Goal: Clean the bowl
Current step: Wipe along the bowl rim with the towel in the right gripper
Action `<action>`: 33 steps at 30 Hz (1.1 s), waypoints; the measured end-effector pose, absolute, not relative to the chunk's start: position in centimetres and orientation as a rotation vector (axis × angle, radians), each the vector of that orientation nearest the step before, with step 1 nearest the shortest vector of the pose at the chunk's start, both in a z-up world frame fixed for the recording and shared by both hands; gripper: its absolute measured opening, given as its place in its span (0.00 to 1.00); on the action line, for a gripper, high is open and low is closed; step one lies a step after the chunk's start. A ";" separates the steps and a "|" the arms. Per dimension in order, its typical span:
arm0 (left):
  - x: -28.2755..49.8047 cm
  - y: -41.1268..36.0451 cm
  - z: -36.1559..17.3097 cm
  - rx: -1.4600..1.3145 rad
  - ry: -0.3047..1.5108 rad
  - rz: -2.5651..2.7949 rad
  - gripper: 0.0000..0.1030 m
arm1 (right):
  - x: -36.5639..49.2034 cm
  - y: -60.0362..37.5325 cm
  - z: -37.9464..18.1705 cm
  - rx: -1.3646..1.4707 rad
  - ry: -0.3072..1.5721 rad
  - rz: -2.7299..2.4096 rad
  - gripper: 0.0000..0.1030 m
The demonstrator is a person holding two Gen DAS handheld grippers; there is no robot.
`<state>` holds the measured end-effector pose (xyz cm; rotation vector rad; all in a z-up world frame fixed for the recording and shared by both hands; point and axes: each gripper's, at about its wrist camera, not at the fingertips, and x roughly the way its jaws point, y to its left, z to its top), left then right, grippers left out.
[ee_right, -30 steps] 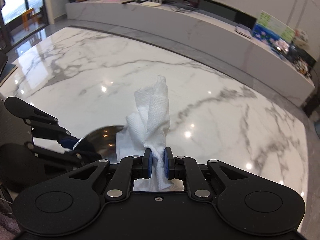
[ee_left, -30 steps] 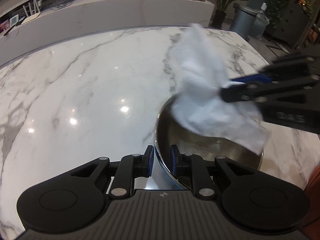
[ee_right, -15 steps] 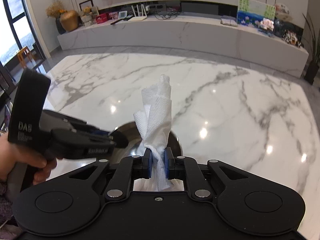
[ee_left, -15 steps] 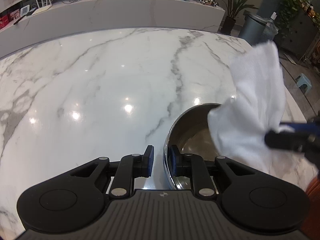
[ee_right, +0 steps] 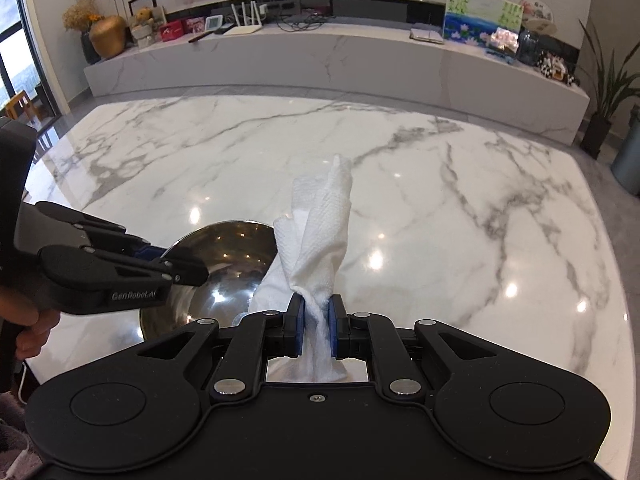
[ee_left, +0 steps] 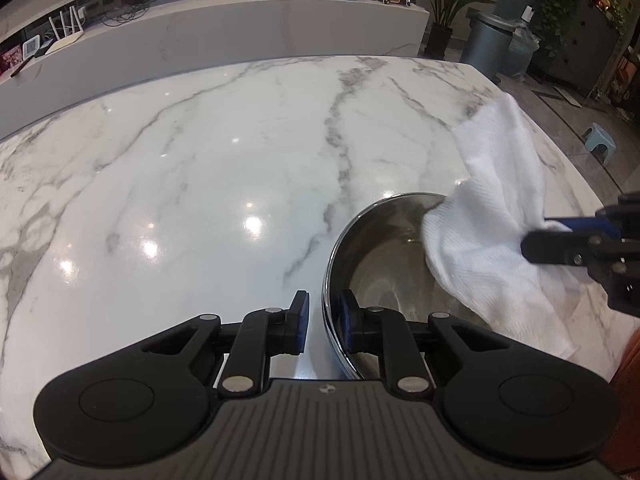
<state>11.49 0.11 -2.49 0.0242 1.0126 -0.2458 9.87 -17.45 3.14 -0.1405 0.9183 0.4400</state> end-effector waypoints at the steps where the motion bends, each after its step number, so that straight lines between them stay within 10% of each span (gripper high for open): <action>1: 11.5 0.1 -2.5 0.027 1.013 -0.245 0.15 | 10.0 -17.4 3.1 -0.138 0.917 0.435 0.09; 33: 11.2 -0.2 -2.9 0.024 1.020 -0.281 0.14 | 12.0 -12.7 1.4 -0.139 0.924 0.505 0.10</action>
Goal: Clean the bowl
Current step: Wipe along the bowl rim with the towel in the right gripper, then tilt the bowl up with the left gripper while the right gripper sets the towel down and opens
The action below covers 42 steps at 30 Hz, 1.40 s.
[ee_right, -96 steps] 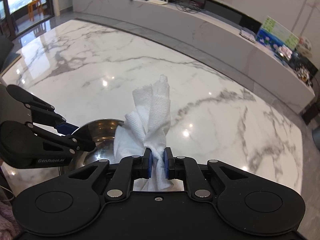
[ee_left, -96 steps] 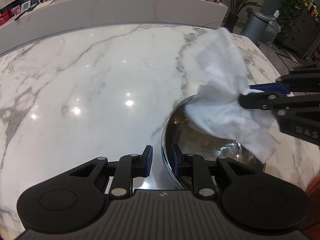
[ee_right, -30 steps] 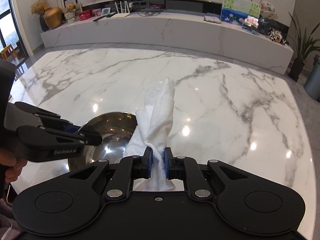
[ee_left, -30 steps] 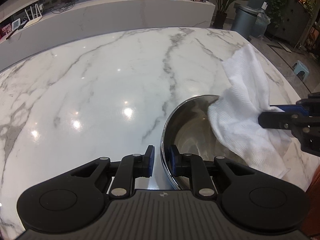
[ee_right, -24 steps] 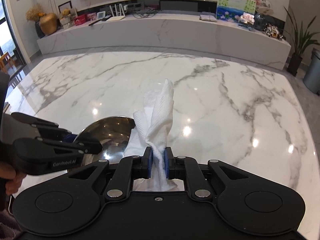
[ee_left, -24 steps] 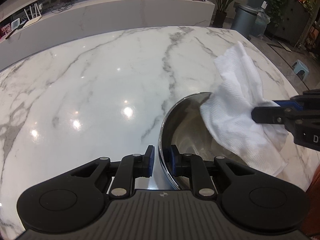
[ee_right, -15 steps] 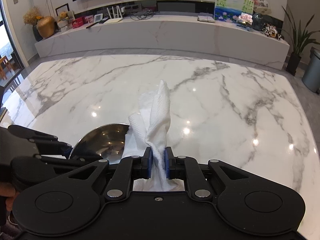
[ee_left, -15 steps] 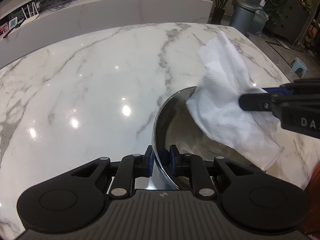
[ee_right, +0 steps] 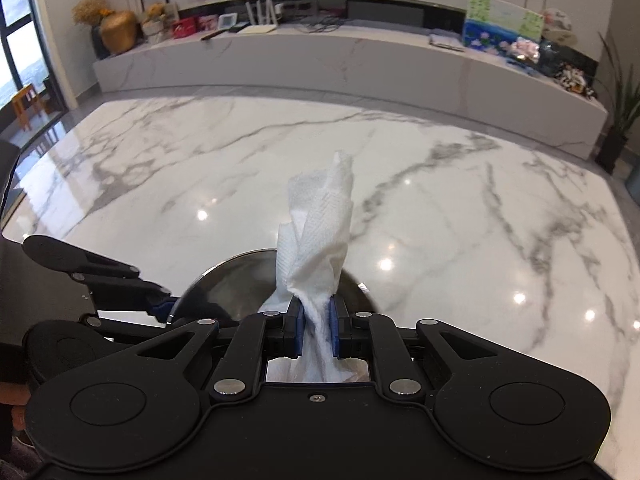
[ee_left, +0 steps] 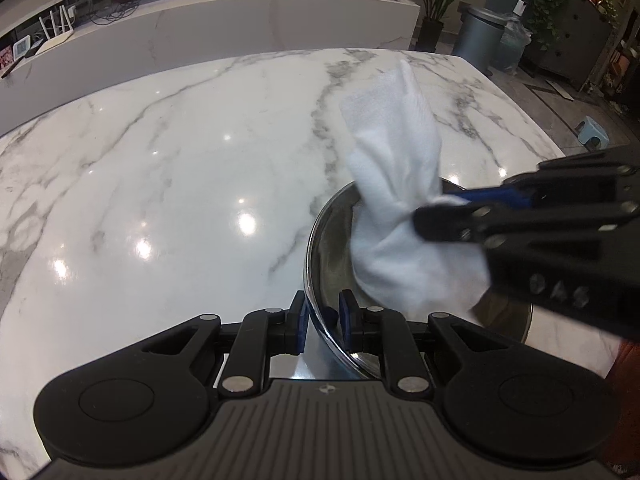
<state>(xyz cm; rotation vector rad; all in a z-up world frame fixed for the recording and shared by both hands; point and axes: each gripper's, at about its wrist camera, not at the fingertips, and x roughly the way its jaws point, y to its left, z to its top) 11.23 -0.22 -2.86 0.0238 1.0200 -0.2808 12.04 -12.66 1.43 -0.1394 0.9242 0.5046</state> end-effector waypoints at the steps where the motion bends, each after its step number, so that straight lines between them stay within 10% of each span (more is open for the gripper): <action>1: 11.2 -0.2 -2.8 0.022 1.018 -0.283 0.14 | 12.0 -12.4 1.3 -0.137 0.931 0.516 0.10; 42: 10.3 2.9 -2.4 -0.037 1.013 -0.144 0.16 | 9.8 -18.3 -0.4 -0.269 0.929 0.292 0.10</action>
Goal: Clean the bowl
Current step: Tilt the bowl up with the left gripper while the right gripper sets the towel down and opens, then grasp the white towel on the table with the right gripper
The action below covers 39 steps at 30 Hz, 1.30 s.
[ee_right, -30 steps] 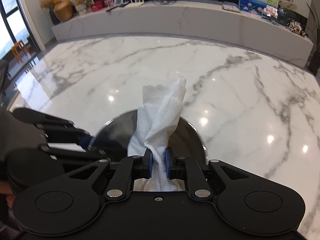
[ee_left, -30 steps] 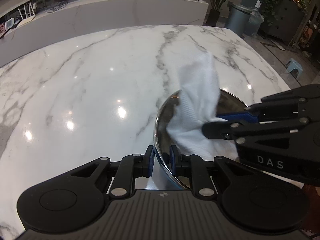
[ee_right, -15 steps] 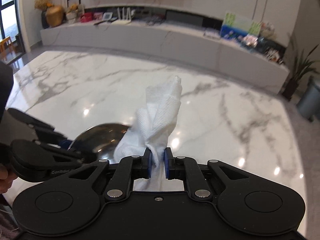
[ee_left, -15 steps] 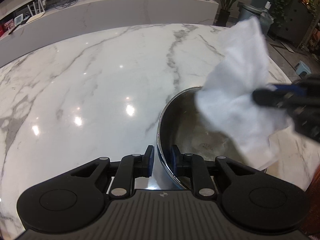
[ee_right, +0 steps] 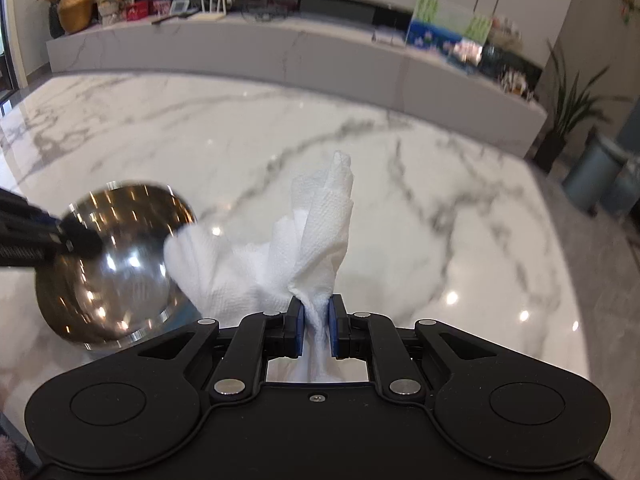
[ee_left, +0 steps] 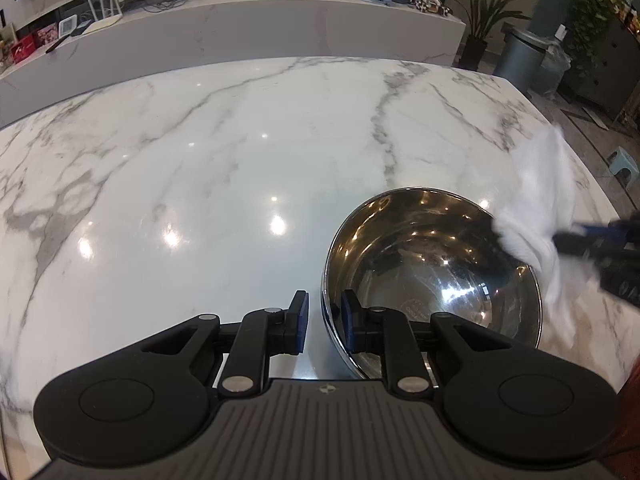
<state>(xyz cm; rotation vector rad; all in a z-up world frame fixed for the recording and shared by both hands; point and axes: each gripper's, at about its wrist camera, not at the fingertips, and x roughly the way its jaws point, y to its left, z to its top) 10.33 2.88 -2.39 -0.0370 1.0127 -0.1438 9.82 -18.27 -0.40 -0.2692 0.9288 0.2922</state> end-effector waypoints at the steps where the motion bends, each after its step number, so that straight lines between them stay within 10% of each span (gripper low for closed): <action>1: 10.3 2.9 -2.4 -0.039 1.013 -0.143 0.16 | 9.7 -18.2 -0.8 -0.273 0.940 0.292 0.10; 8: 9.8 3.1 -2.1 -0.055 1.004 -0.139 0.16 | 9.0 -18.6 -2.0 -0.281 0.953 0.289 0.17; 12: 9.7 3.2 -2.0 -0.063 0.999 -0.132 0.16 | 7.8 -19.3 -1.3 -0.238 0.885 0.291 0.55; 39: 9.3 3.0 -2.1 -0.109 1.002 -0.148 0.27 | 6.7 -20.0 -5.3 -0.115 0.823 0.266 0.80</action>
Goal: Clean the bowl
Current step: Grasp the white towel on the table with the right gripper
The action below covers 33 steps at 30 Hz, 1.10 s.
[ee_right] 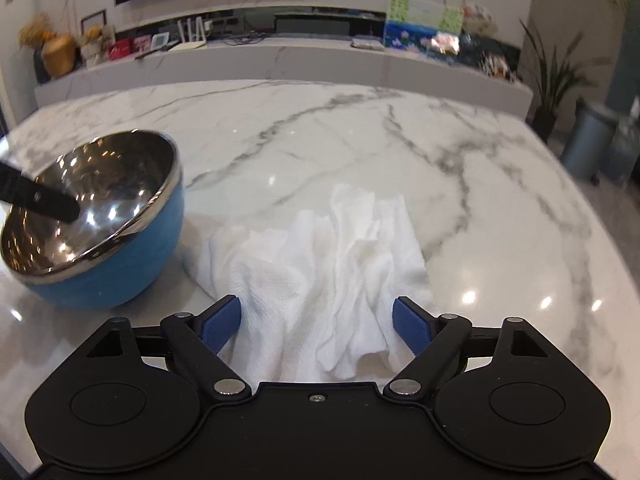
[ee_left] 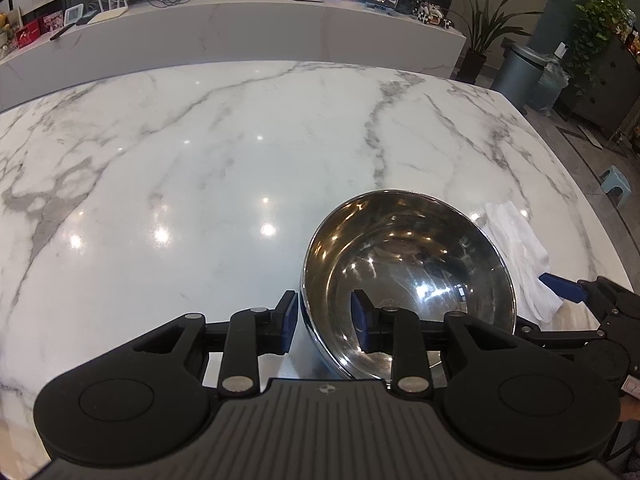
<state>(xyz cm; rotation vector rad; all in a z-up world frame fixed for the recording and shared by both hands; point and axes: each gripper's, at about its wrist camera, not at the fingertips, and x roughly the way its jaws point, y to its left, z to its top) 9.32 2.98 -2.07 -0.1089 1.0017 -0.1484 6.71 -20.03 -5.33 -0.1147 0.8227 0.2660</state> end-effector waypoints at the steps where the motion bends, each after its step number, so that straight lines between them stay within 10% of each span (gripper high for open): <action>1: 9.4 3.0 -2.1 -0.113 1.005 -0.148 0.27 | 6.8 -20.2 -5.4 -0.101 0.827 0.267 0.80; 5: 9.4 3.0 -2.3 -0.119 1.011 -0.148 0.28 | 6.6 -20.1 -5.4 -0.081 0.824 0.253 0.77; 16: 9.3 3.1 -2.2 -0.127 1.016 -0.155 0.33 | 6.8 -19.4 -4.2 -0.067 0.845 0.278 0.16; 33: 9.2 2.8 -2.3 -0.133 1.024 -0.154 0.33 | 7.7 -23.8 -1.9 0.266 0.881 0.233 0.16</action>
